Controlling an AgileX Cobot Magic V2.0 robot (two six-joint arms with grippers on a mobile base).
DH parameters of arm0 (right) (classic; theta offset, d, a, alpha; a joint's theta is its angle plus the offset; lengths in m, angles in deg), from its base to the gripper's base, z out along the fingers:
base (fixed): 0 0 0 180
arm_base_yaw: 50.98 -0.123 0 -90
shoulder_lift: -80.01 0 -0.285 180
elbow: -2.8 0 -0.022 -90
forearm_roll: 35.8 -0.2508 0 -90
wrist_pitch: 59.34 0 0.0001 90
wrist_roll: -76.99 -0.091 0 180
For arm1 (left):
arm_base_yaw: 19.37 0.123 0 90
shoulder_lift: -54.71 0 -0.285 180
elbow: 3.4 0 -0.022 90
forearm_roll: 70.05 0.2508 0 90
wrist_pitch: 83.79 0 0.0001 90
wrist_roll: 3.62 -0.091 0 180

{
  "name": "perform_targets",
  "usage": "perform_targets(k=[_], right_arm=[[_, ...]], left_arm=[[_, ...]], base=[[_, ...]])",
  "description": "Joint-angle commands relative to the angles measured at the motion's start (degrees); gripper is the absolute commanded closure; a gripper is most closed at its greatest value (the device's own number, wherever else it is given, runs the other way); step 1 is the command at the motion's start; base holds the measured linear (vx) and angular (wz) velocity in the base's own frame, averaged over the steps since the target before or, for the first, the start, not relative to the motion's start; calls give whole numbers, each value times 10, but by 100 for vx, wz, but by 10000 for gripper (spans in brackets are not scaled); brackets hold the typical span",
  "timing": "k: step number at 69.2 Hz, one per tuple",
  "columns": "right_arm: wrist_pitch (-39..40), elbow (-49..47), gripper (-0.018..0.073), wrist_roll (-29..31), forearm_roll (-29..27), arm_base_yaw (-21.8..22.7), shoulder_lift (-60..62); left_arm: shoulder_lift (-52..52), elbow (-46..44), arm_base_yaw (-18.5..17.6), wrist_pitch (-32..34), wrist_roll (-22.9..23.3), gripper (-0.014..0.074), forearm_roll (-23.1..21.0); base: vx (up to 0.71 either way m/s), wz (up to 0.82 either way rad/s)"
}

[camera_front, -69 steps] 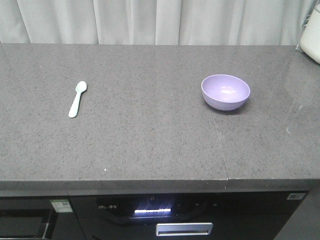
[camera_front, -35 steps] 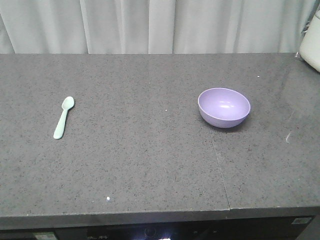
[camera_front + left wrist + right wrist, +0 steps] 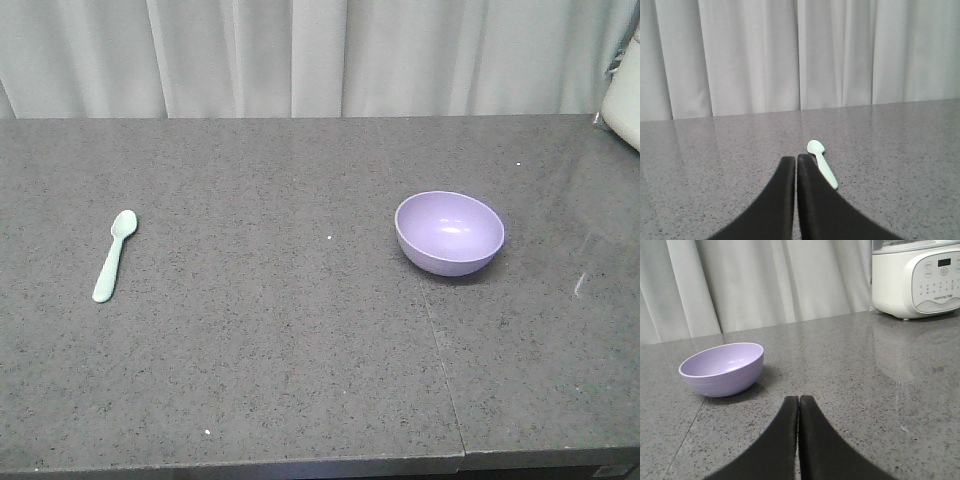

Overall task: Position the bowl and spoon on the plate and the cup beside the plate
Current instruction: 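Lower the left gripper toward the pale green spoon and open it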

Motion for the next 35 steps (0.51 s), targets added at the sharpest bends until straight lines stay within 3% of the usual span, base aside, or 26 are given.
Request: perform_targets(k=[1,35], right_arm=[[41,2,570,8,2,3,6],[41,2,570,8,2,3,6]], left_arm=[[8,-5,2,41,4,603,-5],[8,-5,2,41,4,603,-5]], base=[[2,3],[1,1]])
